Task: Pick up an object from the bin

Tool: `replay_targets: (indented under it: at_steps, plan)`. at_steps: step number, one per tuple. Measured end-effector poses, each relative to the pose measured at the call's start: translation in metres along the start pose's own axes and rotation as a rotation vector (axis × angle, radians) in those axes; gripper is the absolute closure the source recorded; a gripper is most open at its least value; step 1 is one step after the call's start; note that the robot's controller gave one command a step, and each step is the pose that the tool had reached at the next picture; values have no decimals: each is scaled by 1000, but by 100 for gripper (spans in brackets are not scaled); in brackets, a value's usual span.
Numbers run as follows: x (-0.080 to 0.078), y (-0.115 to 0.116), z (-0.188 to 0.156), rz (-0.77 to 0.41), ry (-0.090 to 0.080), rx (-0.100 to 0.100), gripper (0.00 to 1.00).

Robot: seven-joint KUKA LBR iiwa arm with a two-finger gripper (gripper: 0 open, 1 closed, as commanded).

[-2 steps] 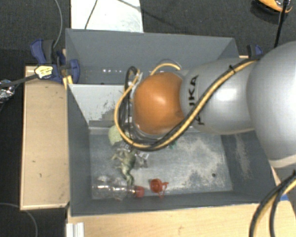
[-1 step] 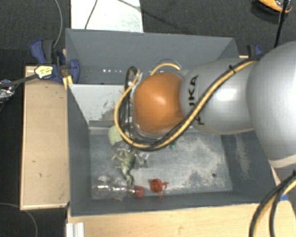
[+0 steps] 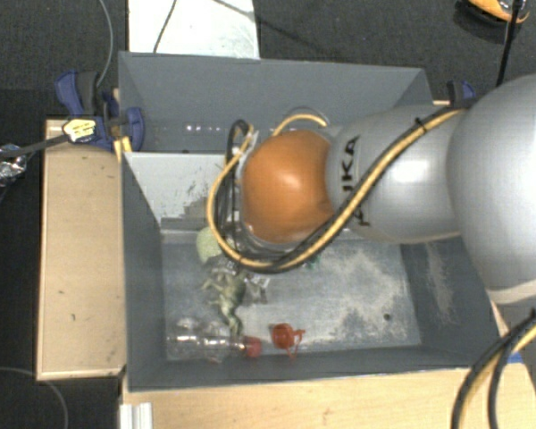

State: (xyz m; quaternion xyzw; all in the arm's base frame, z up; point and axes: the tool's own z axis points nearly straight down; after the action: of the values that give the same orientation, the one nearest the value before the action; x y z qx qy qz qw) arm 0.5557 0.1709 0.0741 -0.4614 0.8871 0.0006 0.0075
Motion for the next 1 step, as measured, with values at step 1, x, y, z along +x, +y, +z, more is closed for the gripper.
replay_targets:
  at_steps: [1]
  plan:
    - [0,0,-2,2,-1,0,100]
